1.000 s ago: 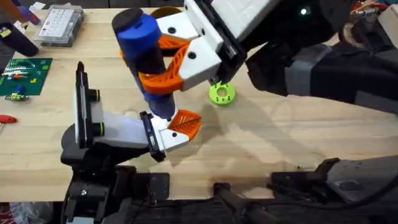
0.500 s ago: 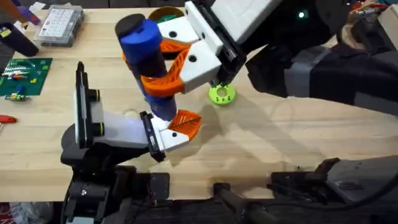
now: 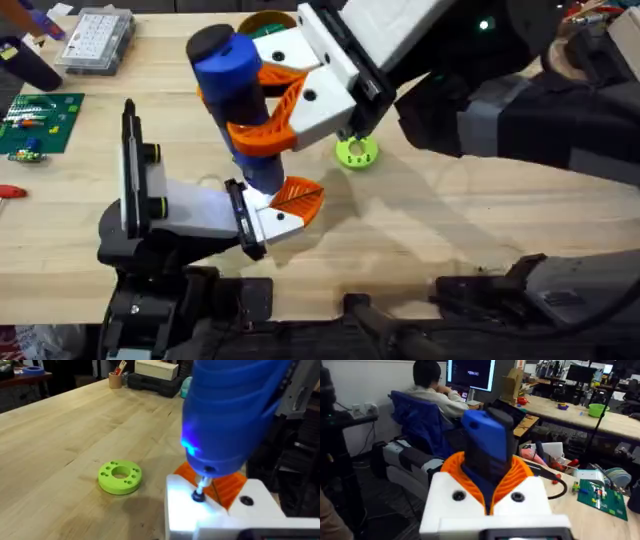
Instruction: Pick up the gripper from the table and insert it into the empty holder that is missing its gripper. Then pick up a screw, insert it into the mounting hole, and use the screwdriver to tighten it. Finally, clean up the table by picking up the vegetable and placing it into the bucket.
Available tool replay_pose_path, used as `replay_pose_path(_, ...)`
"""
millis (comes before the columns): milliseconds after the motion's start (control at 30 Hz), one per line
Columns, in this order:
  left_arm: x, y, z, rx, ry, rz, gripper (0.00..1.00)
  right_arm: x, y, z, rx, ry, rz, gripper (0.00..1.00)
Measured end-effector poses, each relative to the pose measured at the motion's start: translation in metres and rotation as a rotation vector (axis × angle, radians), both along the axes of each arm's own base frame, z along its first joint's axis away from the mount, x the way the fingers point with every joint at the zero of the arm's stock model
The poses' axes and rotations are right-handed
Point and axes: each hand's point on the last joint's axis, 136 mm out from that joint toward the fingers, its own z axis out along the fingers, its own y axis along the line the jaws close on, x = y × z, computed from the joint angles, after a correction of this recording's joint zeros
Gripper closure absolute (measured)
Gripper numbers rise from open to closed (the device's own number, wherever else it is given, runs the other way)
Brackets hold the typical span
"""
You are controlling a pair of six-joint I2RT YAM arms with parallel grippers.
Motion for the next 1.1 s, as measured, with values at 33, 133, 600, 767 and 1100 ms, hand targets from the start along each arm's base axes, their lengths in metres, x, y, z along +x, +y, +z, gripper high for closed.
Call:
replay_pose_path(33,0.0,0.0,0.0,0.0,0.0,0.0,0.985,0.0,0.0,0.0,0.0,0.0,0.0,0.968)
replay_pose_path(133,0.0,0.0,0.0,0.0,0.0,0.0,0.985,0.0,0.0,0.0,0.0,0.0,0.0,0.97)
replay_pose_path(600,0.0001,0.0,0.0,0.0,0.0,0.001,0.985,0.0001,0.0001,-0.0003,0.001,-0.002,-0.001,0.969)
replay_pose_path(767,0.0002,0.0001,0.0,0.0,0.0,0.001,0.985,0.0001,0.0,-0.0024,0.001,-0.004,-0.003,0.968)
replay_pose_path(1100,0.0006,0.0002,-0.0001,0.001,0.0,0.004,0.985,0.0023,0.0005,-0.0055,0.007,0.01,-0.022,0.969)
